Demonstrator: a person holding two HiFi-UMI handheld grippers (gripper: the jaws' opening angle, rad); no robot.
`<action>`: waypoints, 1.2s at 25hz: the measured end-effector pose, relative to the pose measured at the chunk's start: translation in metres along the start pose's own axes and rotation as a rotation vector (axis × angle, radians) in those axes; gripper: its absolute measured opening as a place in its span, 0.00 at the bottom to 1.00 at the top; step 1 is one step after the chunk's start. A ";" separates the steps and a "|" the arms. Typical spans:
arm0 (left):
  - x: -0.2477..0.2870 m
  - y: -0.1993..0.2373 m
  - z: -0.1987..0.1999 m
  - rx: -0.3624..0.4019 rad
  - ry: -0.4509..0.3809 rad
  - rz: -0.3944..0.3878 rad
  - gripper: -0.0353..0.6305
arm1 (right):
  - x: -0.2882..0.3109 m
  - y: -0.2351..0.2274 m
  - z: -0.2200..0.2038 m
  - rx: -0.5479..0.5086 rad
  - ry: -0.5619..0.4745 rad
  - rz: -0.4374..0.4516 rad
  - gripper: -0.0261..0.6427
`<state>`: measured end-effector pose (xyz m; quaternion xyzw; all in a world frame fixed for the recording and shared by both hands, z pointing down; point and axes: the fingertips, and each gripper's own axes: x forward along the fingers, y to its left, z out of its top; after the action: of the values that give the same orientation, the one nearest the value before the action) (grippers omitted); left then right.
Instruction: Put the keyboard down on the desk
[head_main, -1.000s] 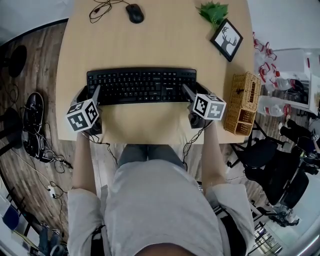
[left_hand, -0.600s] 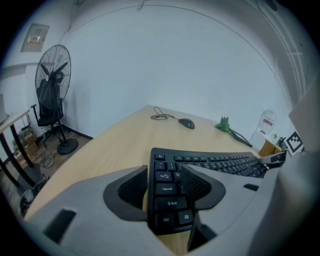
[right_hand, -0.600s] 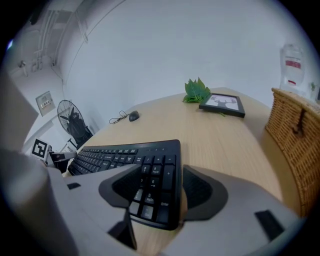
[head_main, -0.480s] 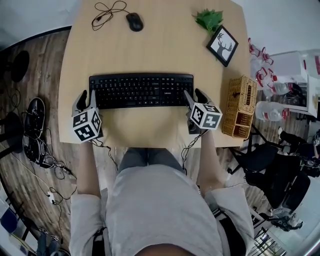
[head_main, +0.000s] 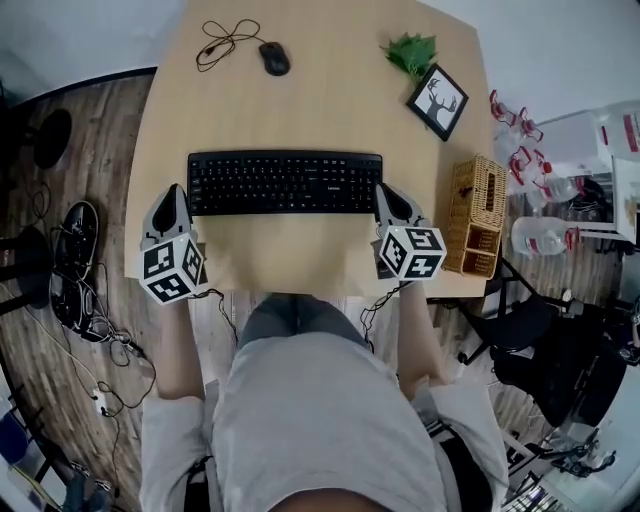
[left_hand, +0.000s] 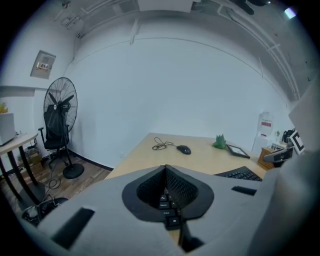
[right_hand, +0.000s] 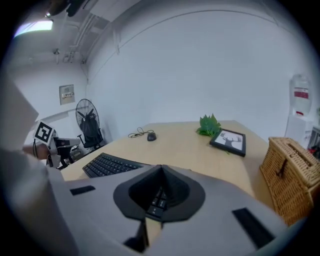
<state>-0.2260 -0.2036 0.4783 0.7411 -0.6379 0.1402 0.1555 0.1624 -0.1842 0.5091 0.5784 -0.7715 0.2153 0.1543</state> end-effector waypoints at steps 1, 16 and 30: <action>-0.006 -0.002 0.004 -0.001 -0.013 -0.004 0.07 | -0.005 0.004 0.005 -0.010 -0.013 0.008 0.06; -0.100 -0.046 0.069 0.010 -0.249 -0.041 0.07 | -0.089 0.043 0.063 -0.074 -0.220 0.086 0.06; -0.168 -0.077 0.111 0.039 -0.397 -0.050 0.07 | -0.166 0.056 0.103 -0.105 -0.392 0.087 0.06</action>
<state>-0.1731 -0.0869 0.3047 0.7726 -0.6347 -0.0004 0.0156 0.1571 -0.0866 0.3314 0.5666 -0.8211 0.0648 0.0218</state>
